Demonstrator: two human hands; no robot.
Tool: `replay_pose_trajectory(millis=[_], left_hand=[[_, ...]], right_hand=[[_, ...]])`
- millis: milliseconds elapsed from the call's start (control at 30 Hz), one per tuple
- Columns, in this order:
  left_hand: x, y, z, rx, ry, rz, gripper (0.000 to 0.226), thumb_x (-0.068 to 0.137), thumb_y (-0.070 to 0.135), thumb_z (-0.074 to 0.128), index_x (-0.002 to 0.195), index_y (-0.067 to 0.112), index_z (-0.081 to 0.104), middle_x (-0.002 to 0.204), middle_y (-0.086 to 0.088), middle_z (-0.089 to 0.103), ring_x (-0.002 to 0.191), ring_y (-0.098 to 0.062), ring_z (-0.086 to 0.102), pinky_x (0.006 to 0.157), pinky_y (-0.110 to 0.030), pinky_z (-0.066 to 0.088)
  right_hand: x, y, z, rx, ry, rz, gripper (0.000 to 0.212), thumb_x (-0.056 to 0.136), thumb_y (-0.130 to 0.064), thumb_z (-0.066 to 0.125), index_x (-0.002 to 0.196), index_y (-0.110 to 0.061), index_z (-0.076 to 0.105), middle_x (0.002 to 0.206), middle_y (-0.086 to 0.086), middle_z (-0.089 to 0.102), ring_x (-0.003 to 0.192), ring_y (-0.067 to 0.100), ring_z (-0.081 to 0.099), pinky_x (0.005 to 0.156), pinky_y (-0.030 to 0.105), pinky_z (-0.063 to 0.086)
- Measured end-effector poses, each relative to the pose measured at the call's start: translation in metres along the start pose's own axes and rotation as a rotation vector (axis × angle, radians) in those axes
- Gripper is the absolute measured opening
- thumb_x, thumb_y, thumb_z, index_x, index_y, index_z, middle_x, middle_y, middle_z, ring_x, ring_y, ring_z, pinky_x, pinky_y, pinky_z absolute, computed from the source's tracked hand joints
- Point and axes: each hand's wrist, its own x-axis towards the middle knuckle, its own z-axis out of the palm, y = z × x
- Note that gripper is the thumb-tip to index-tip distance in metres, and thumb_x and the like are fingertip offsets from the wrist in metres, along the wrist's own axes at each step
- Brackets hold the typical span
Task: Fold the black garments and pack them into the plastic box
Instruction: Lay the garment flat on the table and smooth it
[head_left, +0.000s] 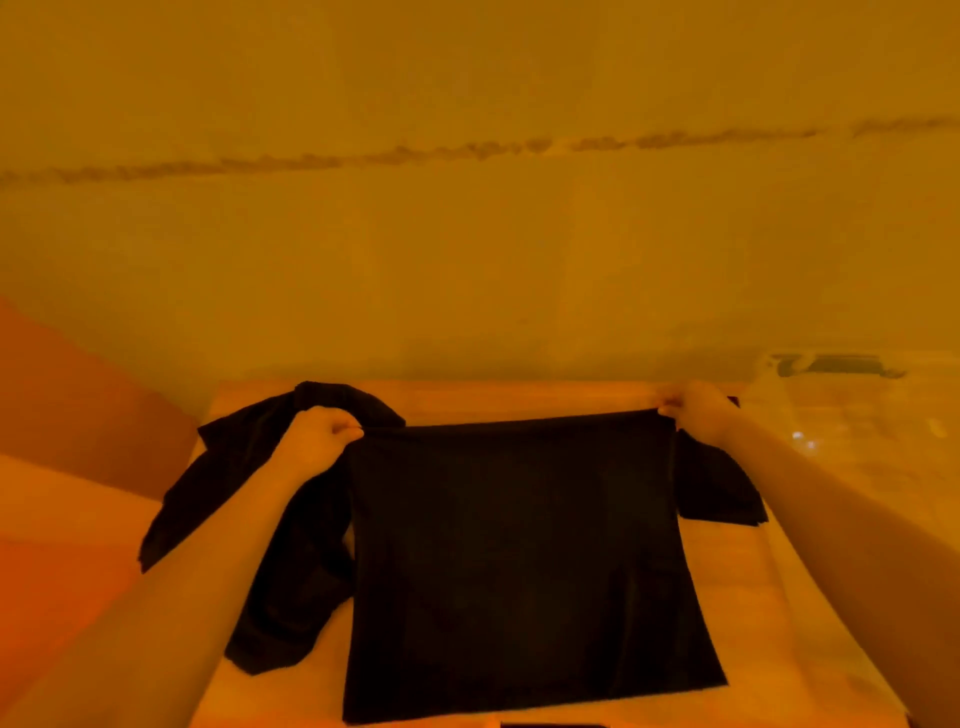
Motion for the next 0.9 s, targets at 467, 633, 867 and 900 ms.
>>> replay_pose_trajectory(millis=[467,633,867,900], left_hand=[[0.007,0.025,0.094,0.413,0.432,0.377,0.047,0.084,0.027,0.050,0.127,0.006,0.047,0.134,-0.018,0.049,0.124,-0.033,0.040,0.103,-0.048,0.030],[-0.114,0.003,0.184,0.518,0.110,0.573,0.060,0.079,0.041,0.038,0.134,0.016,0.036,0.154,-0.005,0.021,0.144,-0.021,0.007,0.112,-0.037,0.005],[-0.182,-0.048,0.208,0.615,0.002,0.436,0.069,0.080,0.047,0.034,0.138,0.010,0.030,0.147,-0.010,0.034,0.144,-0.021,-0.007,0.112,-0.040,0.004],[-0.185,-0.052,0.208,0.633,-0.018,0.437,0.072,0.077,0.048,0.037,0.138,0.010,0.031,0.144,-0.010,0.040,0.144,-0.021,-0.007,0.112,-0.040,0.005]], right_hand=[[0.009,-0.016,0.058,-0.129,0.384,-0.246,0.043,0.089,-0.015,0.057,0.131,-0.008,0.049,0.133,0.013,0.051,0.123,0.029,0.048,0.103,0.042,0.039],[-0.094,0.022,0.144,-0.292,0.223,-0.473,0.072,0.071,-0.029,0.077,0.134,-0.013,0.044,0.137,0.007,0.048,0.127,0.023,0.042,0.101,0.035,0.040],[-0.163,0.077,0.203,-0.499,0.127,-0.461,0.060,0.097,-0.050,0.003,0.148,-0.020,-0.005,0.146,-0.004,0.027,0.144,0.012,-0.006,0.112,0.033,0.004],[-0.167,0.078,0.204,-0.505,0.125,-0.441,0.060,0.097,-0.050,0.003,0.148,-0.019,-0.005,0.145,-0.004,0.028,0.144,0.012,-0.007,0.112,0.033,0.004]])
